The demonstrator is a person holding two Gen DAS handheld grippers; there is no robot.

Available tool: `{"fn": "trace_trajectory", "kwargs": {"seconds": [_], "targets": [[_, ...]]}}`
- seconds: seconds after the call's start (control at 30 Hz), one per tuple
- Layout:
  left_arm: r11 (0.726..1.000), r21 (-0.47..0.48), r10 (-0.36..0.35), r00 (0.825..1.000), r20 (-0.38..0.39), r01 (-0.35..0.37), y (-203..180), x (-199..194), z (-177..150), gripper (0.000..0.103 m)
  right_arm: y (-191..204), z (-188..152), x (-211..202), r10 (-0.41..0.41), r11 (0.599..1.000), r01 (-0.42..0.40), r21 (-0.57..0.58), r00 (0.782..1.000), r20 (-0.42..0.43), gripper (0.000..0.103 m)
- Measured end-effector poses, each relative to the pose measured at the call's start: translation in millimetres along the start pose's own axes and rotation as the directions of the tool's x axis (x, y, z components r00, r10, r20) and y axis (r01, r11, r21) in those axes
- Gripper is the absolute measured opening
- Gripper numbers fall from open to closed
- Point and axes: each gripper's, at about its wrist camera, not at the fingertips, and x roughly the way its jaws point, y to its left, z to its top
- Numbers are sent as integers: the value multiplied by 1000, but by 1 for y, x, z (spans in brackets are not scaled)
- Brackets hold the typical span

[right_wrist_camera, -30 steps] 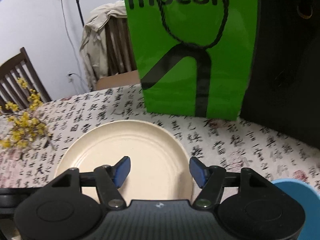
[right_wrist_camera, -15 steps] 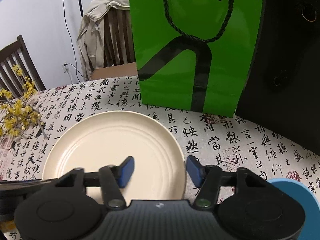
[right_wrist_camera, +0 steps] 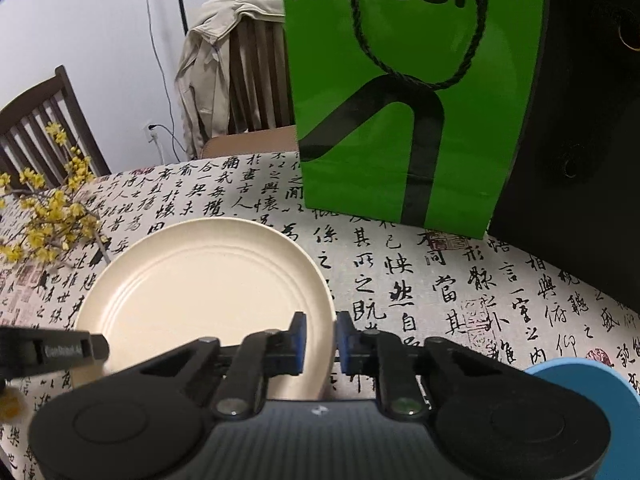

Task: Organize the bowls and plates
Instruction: 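Close both tools on opposite sides of the small cream plate rim, then lift the small cream plate off the table with both tools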

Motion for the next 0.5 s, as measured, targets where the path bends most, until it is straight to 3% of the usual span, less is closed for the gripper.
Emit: {"fn": "trace_trajectory", "kwargs": {"seconds": [0.2, 0.37, 0.5], "targets": [[1000, -1, 4, 1000, -9, -4, -1, 3, -1, 18, 3, 0, -1, -8, 1000, 8, -21, 1000, -2, 12], [1000, -10, -15, 1000, -23, 15, 2, 6, -1, 19, 2, -1, 10, -19, 1000, 18, -8, 998, -64, 16], [1000, -3, -15, 999, -30, 15, 0, 7, -1, 19, 0, -2, 10, 12, 1000, -12, 5, 998, -64, 18]]}}
